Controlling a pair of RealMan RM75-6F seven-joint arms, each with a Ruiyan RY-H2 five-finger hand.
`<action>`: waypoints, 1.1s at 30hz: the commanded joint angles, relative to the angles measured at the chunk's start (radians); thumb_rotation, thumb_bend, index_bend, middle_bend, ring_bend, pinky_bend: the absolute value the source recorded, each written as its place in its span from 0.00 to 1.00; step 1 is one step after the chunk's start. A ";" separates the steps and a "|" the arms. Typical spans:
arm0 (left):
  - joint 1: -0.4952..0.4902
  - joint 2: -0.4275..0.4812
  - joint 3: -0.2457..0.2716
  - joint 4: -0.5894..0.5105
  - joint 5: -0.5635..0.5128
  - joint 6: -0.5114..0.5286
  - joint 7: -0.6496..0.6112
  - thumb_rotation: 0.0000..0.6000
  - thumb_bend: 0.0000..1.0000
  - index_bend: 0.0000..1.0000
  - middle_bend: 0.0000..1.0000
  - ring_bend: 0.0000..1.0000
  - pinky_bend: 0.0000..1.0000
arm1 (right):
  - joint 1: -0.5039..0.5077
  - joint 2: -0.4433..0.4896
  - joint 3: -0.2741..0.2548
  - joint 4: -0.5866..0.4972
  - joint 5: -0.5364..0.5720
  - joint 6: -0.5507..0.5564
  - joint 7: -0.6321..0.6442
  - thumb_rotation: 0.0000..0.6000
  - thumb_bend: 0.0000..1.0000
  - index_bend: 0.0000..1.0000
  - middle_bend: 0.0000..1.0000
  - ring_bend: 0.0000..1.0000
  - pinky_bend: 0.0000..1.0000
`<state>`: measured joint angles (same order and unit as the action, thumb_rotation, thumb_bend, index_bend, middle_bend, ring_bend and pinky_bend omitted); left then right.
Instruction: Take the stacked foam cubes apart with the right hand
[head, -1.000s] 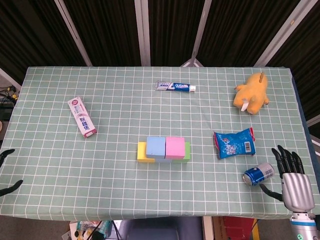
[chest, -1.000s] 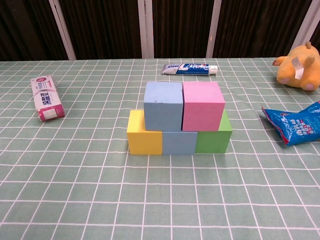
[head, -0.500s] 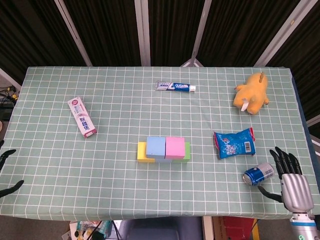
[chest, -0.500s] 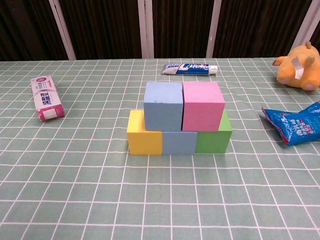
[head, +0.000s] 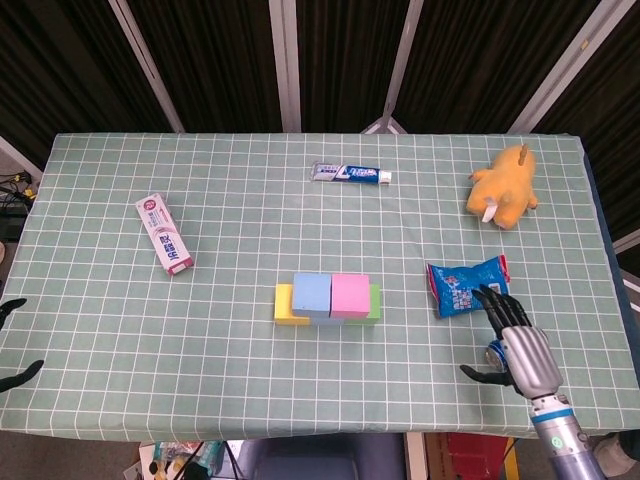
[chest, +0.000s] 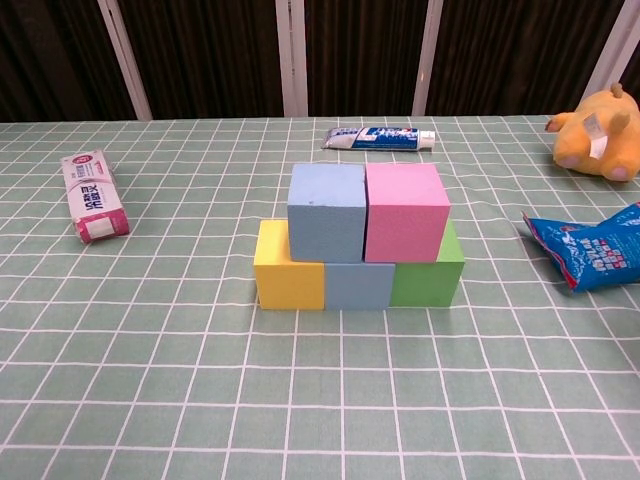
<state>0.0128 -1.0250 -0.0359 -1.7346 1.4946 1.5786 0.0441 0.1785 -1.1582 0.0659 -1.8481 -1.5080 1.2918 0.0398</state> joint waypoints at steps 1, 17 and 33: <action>0.000 -0.001 -0.001 0.000 -0.002 -0.001 0.000 1.00 0.13 0.21 0.00 0.00 0.00 | 0.048 -0.050 0.031 -0.026 0.058 -0.056 -0.070 1.00 0.12 0.00 0.00 0.06 0.00; 0.002 0.008 -0.005 0.001 -0.011 -0.001 -0.018 1.00 0.13 0.20 0.00 0.00 0.00 | 0.170 -0.316 0.117 -0.034 0.321 -0.142 -0.230 1.00 0.12 0.00 0.00 0.06 0.00; 0.011 0.003 -0.021 0.003 -0.036 0.020 -0.004 1.00 0.13 0.21 0.00 0.00 0.00 | 0.271 -0.465 0.189 0.031 0.531 -0.140 -0.359 1.00 0.12 0.00 0.00 0.06 0.00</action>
<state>0.0232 -1.0210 -0.0554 -1.7320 1.4593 1.5969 0.0352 0.4427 -1.6160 0.2494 -1.8263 -0.9870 1.1547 -0.3182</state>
